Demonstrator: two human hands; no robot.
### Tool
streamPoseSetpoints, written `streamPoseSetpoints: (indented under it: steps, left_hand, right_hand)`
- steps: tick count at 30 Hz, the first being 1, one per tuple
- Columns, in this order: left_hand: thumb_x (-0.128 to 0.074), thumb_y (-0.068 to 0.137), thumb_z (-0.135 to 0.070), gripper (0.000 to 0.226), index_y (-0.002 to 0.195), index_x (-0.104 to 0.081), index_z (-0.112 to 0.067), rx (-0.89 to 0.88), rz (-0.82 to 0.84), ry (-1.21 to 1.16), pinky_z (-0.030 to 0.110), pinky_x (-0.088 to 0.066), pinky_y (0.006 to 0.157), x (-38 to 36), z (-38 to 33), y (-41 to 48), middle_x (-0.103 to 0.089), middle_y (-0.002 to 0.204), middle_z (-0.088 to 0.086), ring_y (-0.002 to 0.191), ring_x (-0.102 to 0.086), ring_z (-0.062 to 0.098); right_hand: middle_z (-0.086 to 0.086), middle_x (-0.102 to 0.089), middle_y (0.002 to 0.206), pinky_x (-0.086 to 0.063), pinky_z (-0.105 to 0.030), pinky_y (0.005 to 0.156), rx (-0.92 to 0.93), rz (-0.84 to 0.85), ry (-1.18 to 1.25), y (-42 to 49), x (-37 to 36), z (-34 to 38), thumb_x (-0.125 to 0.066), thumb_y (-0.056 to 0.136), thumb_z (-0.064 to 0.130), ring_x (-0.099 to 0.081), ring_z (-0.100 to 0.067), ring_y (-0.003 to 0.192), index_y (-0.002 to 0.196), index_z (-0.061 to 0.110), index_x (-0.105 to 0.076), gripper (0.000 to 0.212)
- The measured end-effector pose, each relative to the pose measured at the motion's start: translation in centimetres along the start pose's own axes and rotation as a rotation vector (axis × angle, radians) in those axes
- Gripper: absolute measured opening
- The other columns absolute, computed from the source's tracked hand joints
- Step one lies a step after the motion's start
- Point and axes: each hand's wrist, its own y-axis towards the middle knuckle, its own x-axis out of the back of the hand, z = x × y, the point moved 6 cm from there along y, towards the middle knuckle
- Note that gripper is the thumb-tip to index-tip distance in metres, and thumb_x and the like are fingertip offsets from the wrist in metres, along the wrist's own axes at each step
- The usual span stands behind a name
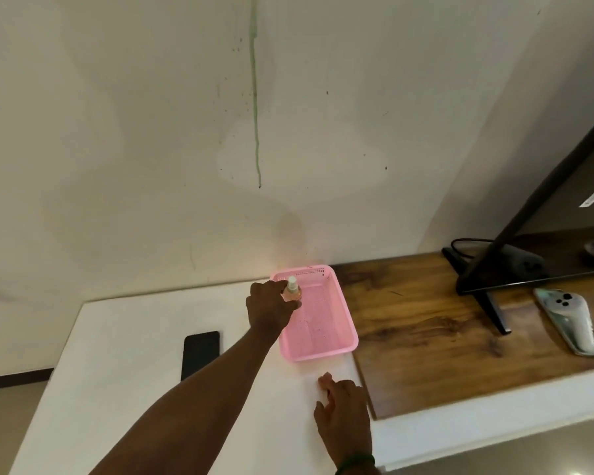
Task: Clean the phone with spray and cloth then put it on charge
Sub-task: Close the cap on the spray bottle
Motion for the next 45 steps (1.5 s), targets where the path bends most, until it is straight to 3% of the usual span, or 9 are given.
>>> streamPoseSetpoints:
  steps: [6,15,19,25,29,32,37,41,45]
  left_hand:
    - [-0.077,0.072,-0.043,0.052,0.12,-0.062,-0.028,0.031,0.013,0.048,0.039,-0.037,0.091,-1.1,0.6,0.8,-0.053,0.12,0.004,0.117,-0.045,0.027]
    - [-0.077,0.069,-0.047,0.05,0.116,-0.066,-0.032,0.03,0.0,0.065,0.04,-0.037,0.094,-1.3,0.8,0.7,-0.038,0.136,0.002,0.124,-0.038,0.026]
    - [-0.074,0.072,-0.05,0.05,0.118,-0.065,-0.032,0.038,0.015,0.081,0.042,-0.038,0.095,-1.3,0.8,0.6,-0.035,0.141,0.003,0.127,-0.037,0.027]
    - [-0.076,0.07,-0.047,0.07,0.133,-0.05,-0.033,0.059,0.081,0.032,0.045,-0.038,0.1,-1.2,0.8,-0.1,-0.03,0.146,0.005,0.131,-0.034,0.029]
    - [-0.074,0.072,-0.049,0.074,0.137,-0.045,-0.029,0.064,0.075,-0.011,0.045,-0.039,0.1,-0.4,0.9,-0.8,-0.032,0.146,0.008,0.132,-0.035,0.031]
    - [-0.073,0.075,-0.047,0.071,0.138,-0.046,-0.028,0.065,0.073,-0.046,0.044,-0.039,0.102,0.2,0.9,-1.7,-0.033,0.146,0.007,0.133,-0.035,0.029]
    - [-0.071,0.078,-0.041,0.065,0.136,-0.048,-0.024,0.056,0.082,-0.155,0.04,-0.041,0.1,1.2,1.1,-3.2,-0.045,0.138,0.006,0.127,-0.042,0.026]
    - [-0.066,0.084,-0.027,0.048,0.129,-0.054,-0.016,0.034,0.059,-0.206,0.028,-0.038,0.092,2.1,0.9,-4.5,-0.055,0.13,0.006,0.12,-0.05,0.025]
    - [-0.059,0.09,-0.026,0.038,0.127,-0.057,-0.015,0.051,0.063,-0.252,0.019,-0.034,0.085,2.6,0.9,-5.4,-0.06,0.129,0.005,0.118,-0.054,0.021]
  right_hand:
    - [0.002,-0.062,0.092,-0.051,-0.026,0.074,-0.009,-0.026,-0.013,0.4,0.3,-0.3,-0.084,0.054,0.026,-0.059,-0.014,0.083,0.095,0.023,-0.069,0.044]
    - [0.008,-0.054,0.106,-0.045,-0.022,0.085,-0.024,0.161,-0.08,0.9,0.2,-0.4,-0.061,0.074,0.03,-0.052,-0.014,0.096,0.118,0.032,-0.055,0.044]
    - [0.006,-0.052,0.11,-0.044,-0.021,0.083,0.003,0.228,-0.156,1.0,-0.1,-0.1,-0.053,0.079,0.014,-0.055,-0.016,0.095,0.12,0.034,-0.052,0.046]
    - [0.007,-0.055,0.077,-0.04,-0.014,0.07,-0.02,0.128,-0.064,1.1,0.8,0.5,-0.064,0.084,0.012,-0.058,-0.009,0.073,0.078,0.022,-0.073,0.015]
    - [0.012,-0.066,0.08,-0.045,-0.018,0.084,-0.002,0.112,0.078,2.4,3.7,2.9,-0.065,0.085,0.021,-0.055,0.002,0.073,0.076,0.026,-0.074,0.013]
    - [0.011,-0.069,0.073,-0.052,-0.017,0.07,-0.033,-0.007,0.283,5.0,7.4,5.2,-0.073,0.079,0.025,-0.061,-0.001,0.068,0.074,0.024,-0.075,0.006]
    - [-0.004,-0.069,0.065,-0.039,-0.005,0.042,-0.123,-0.039,0.353,11.8,9.5,6.7,-0.071,0.08,0.032,-0.062,-0.01,0.05,0.084,0.013,-0.076,0.02]
    - [-0.01,-0.073,0.077,-0.054,-0.028,0.065,-0.1,0.02,0.189,16.3,6.8,7.5,-0.064,0.086,0.031,-0.066,-0.024,0.066,0.086,0.011,-0.076,0.023]
    - [-0.011,-0.069,0.104,-0.046,-0.027,0.08,-0.075,0.106,-0.1,18.3,3.5,8.1,-0.052,0.091,0.012,-0.061,-0.026,0.097,0.104,0.008,-0.07,0.023]
